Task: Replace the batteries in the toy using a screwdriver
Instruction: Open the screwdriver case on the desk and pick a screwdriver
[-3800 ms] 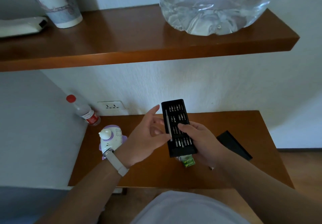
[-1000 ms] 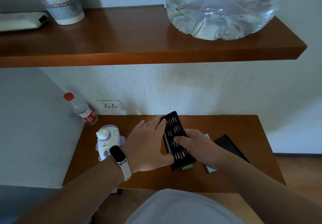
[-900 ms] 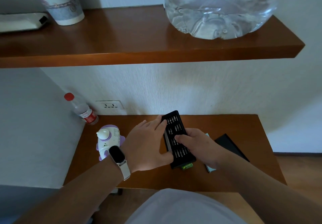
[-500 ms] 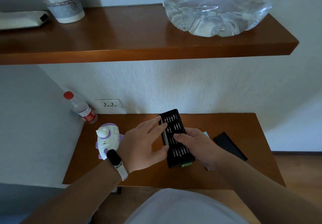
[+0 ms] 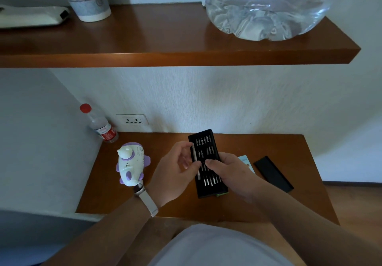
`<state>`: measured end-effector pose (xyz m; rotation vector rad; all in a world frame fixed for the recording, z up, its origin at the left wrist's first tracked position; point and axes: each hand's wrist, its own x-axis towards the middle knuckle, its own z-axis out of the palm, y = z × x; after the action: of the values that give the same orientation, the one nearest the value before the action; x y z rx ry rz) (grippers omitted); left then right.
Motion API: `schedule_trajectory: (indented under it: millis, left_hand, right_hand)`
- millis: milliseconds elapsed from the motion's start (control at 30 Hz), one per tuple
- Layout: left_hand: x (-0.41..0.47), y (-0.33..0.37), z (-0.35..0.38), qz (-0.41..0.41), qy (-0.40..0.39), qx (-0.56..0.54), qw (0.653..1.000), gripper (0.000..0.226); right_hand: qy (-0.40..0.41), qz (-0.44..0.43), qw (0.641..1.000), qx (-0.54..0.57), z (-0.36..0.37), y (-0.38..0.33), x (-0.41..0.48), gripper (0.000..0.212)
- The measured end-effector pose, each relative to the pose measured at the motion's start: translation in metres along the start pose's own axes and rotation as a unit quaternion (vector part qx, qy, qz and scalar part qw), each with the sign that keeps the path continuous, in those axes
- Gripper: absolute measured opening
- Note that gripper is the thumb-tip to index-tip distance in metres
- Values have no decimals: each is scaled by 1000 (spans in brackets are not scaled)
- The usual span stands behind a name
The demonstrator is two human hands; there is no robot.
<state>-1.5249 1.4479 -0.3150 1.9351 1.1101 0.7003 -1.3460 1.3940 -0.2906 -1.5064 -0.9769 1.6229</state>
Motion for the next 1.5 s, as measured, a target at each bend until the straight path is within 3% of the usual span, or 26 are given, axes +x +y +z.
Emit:
schedule_trajectory:
  millis: [200, 367, 500, 633, 867, 1067, 1267, 1500]
  left_hand:
    - [12, -4, -22, -14, -94, 30, 995, 63]
    - [17, 6, -38, -22, -216, 188, 958, 103]
    - [18, 22, -33, -15, -246, 291, 924, 102]
    - [17, 27, -23, -9, -244, 311, 918, 95]
    - [14, 13, -21, -28, -213, 160, 963, 78]
    - [8, 2, -12, -52, -107, -44, 992, 38]
    - [-5, 11, 3, -210, 14, -276, 938, 16]
    - [-12, -16, -6, -302, 108, -269, 908, 13]
  right_hand:
    - [-8, -8, 1000, -22, 2, 0, -4, 20]
    - [2, -6, 999, -43, 1, 4, -9, 19]
    - [19, 9, 998, -63, 3, 12, -9, 18]
    - [29, 16, 998, -50, 2, 16, -10, 15]
    - [53, 8, 997, -51, -2, 14, -8, 15]
    - [52, 3, 998, -32, -1, 16, -3, 16]
    - [49, 0, 999, 9, 9, 24, 8, 15]
    - [60, 51, 997, 26, 23, 52, 37, 17]
